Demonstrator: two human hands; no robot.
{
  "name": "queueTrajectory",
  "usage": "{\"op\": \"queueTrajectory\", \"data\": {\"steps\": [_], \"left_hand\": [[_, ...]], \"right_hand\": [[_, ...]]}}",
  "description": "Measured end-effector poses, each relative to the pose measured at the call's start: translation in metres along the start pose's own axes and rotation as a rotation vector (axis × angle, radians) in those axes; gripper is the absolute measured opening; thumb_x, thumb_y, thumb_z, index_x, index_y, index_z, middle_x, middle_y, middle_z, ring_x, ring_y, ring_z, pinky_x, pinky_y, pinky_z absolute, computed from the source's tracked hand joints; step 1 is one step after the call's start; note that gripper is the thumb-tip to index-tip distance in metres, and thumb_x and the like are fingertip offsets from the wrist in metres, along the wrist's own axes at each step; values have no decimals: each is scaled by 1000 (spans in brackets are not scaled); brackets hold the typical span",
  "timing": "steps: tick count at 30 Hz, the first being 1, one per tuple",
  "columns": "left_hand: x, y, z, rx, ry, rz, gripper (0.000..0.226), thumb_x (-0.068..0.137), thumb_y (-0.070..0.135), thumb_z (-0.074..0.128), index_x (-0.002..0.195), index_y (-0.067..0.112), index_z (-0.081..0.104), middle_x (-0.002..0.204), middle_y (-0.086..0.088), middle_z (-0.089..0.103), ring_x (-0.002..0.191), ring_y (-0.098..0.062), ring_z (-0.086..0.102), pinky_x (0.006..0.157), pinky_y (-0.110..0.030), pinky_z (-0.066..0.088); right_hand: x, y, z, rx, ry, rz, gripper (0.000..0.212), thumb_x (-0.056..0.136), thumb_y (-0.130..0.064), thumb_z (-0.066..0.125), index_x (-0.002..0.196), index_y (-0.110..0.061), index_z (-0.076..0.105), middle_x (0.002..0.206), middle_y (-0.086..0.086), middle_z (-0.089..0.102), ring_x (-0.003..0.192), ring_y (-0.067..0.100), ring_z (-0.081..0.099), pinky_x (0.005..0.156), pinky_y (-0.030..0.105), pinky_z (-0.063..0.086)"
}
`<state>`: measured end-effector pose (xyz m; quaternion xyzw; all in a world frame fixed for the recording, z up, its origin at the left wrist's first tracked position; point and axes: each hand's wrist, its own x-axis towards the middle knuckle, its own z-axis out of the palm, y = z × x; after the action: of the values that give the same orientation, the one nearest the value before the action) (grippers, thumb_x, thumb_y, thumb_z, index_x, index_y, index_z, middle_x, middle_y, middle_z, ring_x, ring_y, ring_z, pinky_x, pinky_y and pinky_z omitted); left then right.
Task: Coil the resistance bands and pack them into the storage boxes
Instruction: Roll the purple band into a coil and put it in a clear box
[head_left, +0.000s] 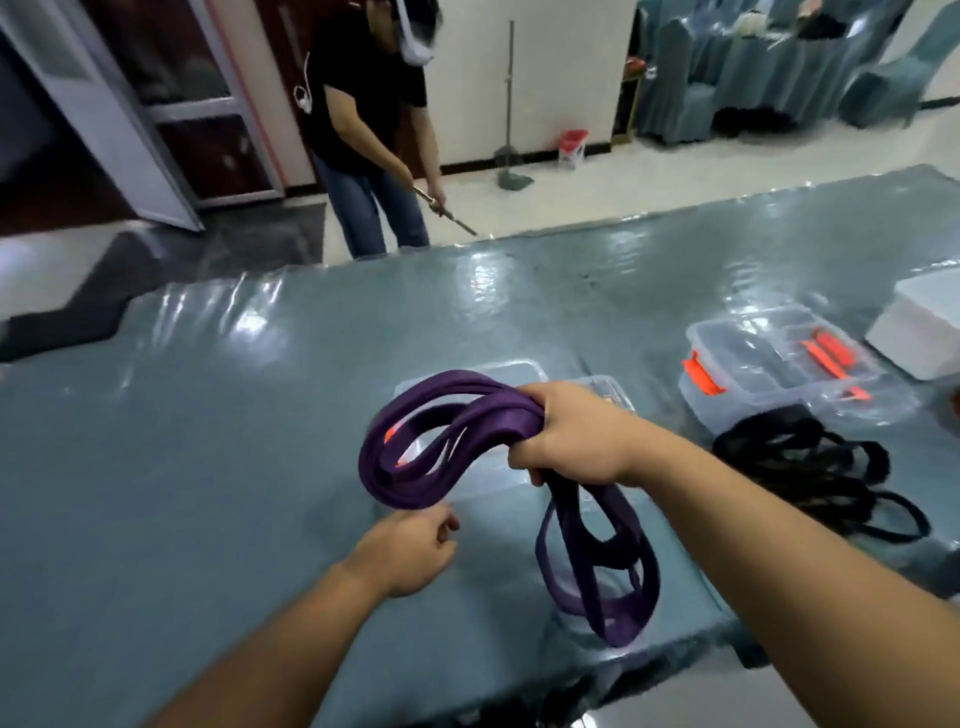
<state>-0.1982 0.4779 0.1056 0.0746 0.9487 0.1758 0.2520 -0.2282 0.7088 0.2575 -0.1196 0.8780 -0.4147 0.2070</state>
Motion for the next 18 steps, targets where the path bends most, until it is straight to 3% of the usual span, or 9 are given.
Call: {"op": "queueTrajectory", "data": {"steps": [5, 7, 10, 12, 15, 18], "left_hand": [[-28, -36, 22, -23, 34, -211, 34, 103, 32, 48, 134, 25, 59, 127, 7, 68, 119, -16, 62, 95, -23, 41], [-41, -54, 30, -87, 25, -338, 35, 104, 33, 47, 133, 21, 62, 133, 0, 67, 125, -21, 60, 100, -27, 41], [-59, -77, 39, -158, 85, -470, 15, 100, 32, 58, 97, 19, 64, 105, -6, 67, 101, -26, 61, 88, -31, 46], [-65, -95, 47, -241, 83, -485, 21, 99, 34, 52, 85, 19, 54, 90, -4, 61, 85, -21, 54, 85, -42, 51], [-70, -113, 55, -493, 125, -546, 18, 101, 24, 51, 108, 17, 66, 101, -4, 71, 85, -21, 65, 78, -40, 55], [-72, -121, 57, -854, 170, -608, 37, 102, -4, 44, 136, 5, 56, 105, -8, 67, 73, -18, 65, 61, -24, 52]], "right_hand": [[17, -5, 16, -68, -137, -120, 16, 81, -5, 67, 89, -17, 61, 67, -3, 67, 57, 12, 69, 50, 23, 50], [24, -2, 29, -108, -178, -165, 15, 79, -8, 67, 89, -17, 61, 74, 4, 70, 65, 19, 72, 54, 30, 55], [35, 14, 60, -205, -201, -207, 14, 77, -15, 67, 82, -23, 57, 72, -3, 65, 70, 22, 66, 65, 35, 53], [43, 29, 84, -216, -209, -201, 12, 77, -21, 66, 84, -24, 57, 73, -8, 62, 73, 20, 63, 68, 36, 52], [54, 54, 119, -219, -213, -157, 14, 77, -31, 63, 89, -26, 58, 80, -8, 65, 77, 19, 63, 73, 38, 55], [63, 75, 148, -244, -230, -73, 20, 77, -37, 60, 95, -28, 59, 86, -6, 69, 81, 20, 65, 76, 40, 57]]}}
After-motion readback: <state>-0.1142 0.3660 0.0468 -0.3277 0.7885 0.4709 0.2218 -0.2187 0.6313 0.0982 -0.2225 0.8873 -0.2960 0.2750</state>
